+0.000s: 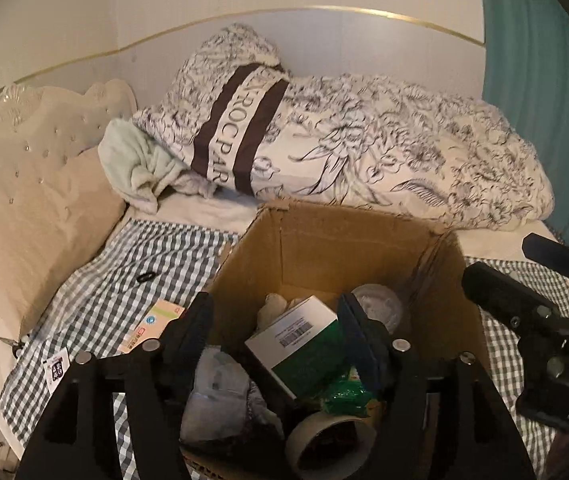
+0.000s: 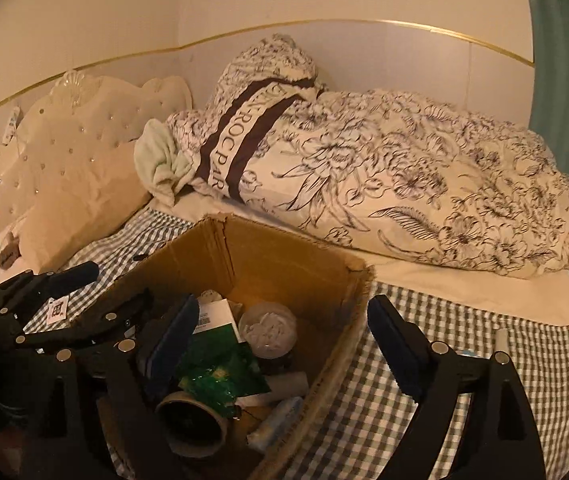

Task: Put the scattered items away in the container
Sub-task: 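Open the left tool to drop the bracelet while the right tool releases the pouch into the box, then move both open tools back over the plush toy and white stick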

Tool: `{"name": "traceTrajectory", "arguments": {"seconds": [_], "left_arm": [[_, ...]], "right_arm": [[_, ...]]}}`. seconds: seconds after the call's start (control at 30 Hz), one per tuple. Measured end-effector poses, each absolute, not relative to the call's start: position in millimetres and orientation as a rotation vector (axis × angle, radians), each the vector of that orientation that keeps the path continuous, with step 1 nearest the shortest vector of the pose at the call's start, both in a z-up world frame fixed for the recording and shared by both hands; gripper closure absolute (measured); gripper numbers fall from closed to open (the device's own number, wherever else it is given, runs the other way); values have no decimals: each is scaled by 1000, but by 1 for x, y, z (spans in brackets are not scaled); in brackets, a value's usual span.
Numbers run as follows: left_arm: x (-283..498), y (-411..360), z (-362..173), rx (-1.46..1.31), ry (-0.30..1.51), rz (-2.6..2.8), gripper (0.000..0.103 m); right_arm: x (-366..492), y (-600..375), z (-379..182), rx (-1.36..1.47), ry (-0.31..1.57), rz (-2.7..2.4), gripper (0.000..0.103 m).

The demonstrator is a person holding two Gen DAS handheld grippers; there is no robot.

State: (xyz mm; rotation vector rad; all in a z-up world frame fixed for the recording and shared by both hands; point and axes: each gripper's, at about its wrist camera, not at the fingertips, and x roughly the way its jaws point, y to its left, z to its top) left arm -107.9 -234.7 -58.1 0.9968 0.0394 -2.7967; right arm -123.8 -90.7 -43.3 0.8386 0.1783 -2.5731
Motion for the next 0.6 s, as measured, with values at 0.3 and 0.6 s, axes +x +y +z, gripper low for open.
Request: {"name": "traceTrajectory", "arguments": {"seconds": [0.3,0.6], "left_arm": [[-96,-214,-33,920,5,-2837,19],[-83,-188,-5,794,5,-2931,0]], "right_arm": [[-106,-54,-14,780,150,-2658,14],[-84,-26,10,710,166,-2738,5]]}}
